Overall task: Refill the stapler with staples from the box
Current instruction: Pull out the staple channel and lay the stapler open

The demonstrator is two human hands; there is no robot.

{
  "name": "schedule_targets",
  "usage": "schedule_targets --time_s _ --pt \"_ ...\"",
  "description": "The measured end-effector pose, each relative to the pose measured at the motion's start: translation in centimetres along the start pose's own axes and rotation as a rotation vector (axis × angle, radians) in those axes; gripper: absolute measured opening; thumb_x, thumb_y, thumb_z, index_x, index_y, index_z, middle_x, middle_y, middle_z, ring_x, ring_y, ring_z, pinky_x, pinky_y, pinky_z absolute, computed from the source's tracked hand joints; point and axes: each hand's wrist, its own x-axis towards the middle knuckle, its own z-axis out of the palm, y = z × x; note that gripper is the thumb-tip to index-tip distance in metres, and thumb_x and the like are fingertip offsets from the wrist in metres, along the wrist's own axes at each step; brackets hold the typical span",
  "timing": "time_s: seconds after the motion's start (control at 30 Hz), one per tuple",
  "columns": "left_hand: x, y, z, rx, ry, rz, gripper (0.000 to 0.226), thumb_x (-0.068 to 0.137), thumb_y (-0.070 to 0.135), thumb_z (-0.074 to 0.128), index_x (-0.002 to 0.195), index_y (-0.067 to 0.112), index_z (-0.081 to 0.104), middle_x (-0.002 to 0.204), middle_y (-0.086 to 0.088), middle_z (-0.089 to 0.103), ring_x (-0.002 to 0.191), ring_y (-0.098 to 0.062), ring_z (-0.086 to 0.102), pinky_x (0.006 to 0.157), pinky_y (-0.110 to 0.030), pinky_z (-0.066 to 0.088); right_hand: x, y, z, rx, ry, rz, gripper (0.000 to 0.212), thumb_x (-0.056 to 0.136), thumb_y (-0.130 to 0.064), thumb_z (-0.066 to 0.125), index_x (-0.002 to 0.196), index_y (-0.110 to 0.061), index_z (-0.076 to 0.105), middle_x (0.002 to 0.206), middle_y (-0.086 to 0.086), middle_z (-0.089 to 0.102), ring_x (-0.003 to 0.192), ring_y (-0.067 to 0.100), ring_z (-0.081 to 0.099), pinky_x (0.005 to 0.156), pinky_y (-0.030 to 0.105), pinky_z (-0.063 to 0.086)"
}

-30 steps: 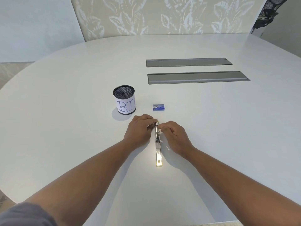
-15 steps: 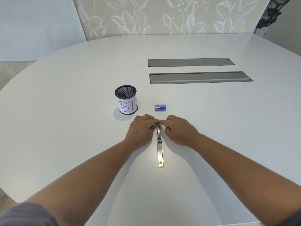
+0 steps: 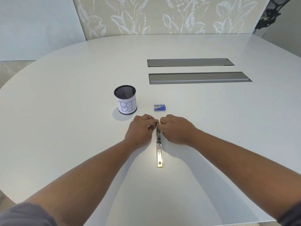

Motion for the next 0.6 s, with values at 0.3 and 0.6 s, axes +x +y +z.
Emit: schedule_targets --time_s 0.3,0.6 --pt "0.0 0.0 0.0 -0.013 0.011 -0.006 0.028 0.098 0.024 0.057 0.120 0.036 0.069 0.117 0.020 0.062 0.107 -0.018 0.049 0.096 -0.029 0.040 -2.0 -0.1 2.0 0.004 0.090 -0.015 0.032 0.090 -0.017 0.040 0.098 -0.013 0.071 0.083 0.002 0.061 0.068 0.026 0.054 0.051 0.036 0.049" --pt "-0.1 0.1 0.0 -0.023 0.009 -0.007 0.029 0.097 0.023 0.058 0.120 0.035 0.070 0.116 0.019 0.063 0.106 -0.018 0.049 0.097 -0.030 0.041 -1.3 -0.1 1.1 0.538 0.071 0.298 0.027 0.096 -0.015 0.052 0.109 -0.023 0.075 0.091 -0.005 0.065 0.081 0.016 0.061 0.074 0.029 0.047"
